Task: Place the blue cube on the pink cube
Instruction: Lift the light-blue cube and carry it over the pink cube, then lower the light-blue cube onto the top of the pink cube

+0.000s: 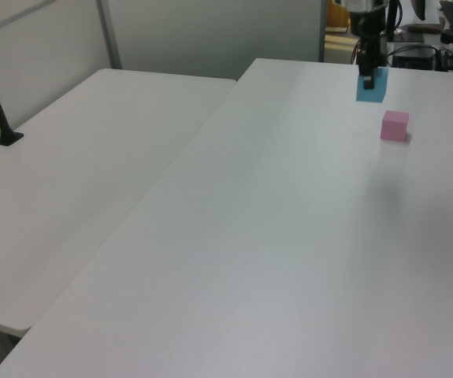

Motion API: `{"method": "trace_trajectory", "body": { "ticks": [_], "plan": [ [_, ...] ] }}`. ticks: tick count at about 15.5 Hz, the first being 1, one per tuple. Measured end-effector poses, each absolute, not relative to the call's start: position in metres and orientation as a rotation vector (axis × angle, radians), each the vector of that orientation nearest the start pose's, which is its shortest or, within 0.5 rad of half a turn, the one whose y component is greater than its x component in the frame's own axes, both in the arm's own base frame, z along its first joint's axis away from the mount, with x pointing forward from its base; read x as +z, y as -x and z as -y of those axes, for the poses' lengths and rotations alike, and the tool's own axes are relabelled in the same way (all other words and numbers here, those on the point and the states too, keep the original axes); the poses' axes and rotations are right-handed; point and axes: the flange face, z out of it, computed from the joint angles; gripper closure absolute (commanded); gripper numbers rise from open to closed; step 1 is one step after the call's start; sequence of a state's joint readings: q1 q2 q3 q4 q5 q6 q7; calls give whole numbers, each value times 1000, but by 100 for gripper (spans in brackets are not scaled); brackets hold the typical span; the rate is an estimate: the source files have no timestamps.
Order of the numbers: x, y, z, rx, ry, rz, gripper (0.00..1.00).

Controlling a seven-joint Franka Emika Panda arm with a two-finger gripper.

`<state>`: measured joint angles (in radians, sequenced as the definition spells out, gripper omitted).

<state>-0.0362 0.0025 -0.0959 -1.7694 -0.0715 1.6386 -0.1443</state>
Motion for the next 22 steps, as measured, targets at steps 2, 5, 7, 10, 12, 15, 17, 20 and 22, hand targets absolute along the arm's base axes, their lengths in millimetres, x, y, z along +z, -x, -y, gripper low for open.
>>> {"method": "trace_trajectory", "body": {
  "ticks": [2, 5, 7, 10, 12, 15, 17, 20, 22],
  "plan": [
    [530, -542, 119, 196, 3193, -29, 86],
    [516, -538, 161, 154, 3212, -78, 86],
    [510, -533, 184, 139, 3213, -75, 86],
    [510, -527, 204, 132, 3212, -78, 85],
    [509, -524, 209, 134, 3211, -67, 85],
    [495, -518, 223, 121, 3212, -43, 85],
    [480, -510, 236, 127, 3207, -18, 84],
    [461, -496, 258, 130, 3201, 23, 82],
    [453, -488, 269, 142, 3195, 43, 78]
  ]
}}
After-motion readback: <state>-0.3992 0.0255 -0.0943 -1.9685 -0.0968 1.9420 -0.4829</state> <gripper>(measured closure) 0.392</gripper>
